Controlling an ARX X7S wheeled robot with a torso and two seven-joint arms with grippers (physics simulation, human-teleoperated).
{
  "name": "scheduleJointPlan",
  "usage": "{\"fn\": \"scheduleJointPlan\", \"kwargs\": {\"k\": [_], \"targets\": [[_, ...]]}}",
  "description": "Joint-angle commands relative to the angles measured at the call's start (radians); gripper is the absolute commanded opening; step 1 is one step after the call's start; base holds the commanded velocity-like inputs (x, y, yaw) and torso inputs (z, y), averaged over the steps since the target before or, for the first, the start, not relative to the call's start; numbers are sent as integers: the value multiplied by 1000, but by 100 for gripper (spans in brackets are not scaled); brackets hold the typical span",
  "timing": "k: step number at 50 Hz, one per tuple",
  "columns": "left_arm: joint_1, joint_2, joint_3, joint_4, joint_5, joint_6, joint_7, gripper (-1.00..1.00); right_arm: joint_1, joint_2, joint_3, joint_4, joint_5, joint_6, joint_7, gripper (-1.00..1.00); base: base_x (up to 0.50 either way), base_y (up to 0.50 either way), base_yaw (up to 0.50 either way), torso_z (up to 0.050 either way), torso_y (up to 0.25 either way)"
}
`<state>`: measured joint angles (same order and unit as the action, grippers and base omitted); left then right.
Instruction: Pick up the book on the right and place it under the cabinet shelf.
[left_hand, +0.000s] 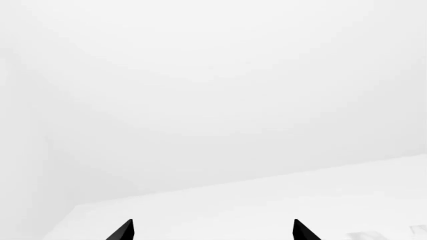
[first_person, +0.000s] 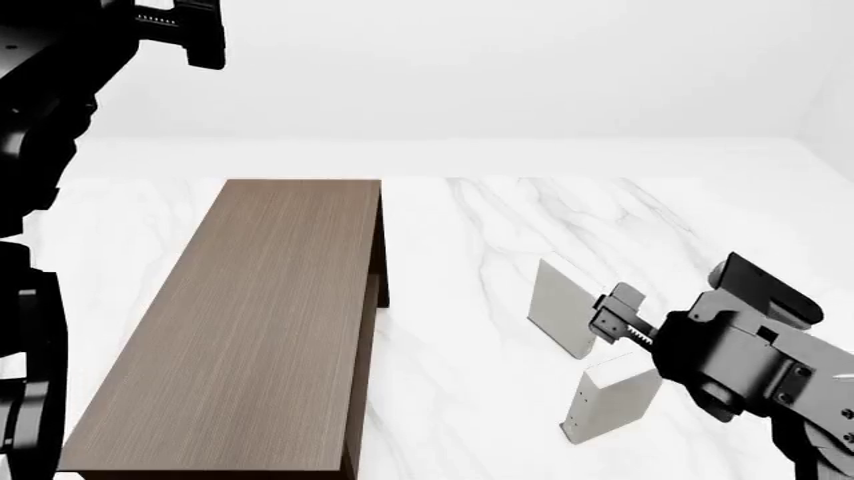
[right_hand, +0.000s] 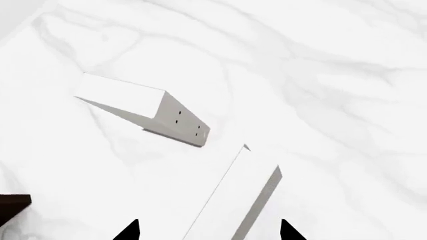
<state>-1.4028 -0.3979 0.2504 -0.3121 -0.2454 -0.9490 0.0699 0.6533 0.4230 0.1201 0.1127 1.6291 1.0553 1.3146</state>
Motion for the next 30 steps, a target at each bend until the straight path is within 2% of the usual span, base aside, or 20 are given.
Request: {"fn": "scheduleJointPlan", "kwargs": {"k": [1,15,30], "targets": [[-4,-1,3,-6,0,3,0,100,26,-6,-34,84,-67,-27,-61,100,0,0,0,0,0],[0,-7,4,-9,-1,10,0,100,76,-21,-90,193,-143,-52,-137,100,0,0,0,0,0],[13,-14,5,-8,-1,17,-1,100,49,-24,-107,252,-189,-93,-191,100,0,0,0,0,0]]}}
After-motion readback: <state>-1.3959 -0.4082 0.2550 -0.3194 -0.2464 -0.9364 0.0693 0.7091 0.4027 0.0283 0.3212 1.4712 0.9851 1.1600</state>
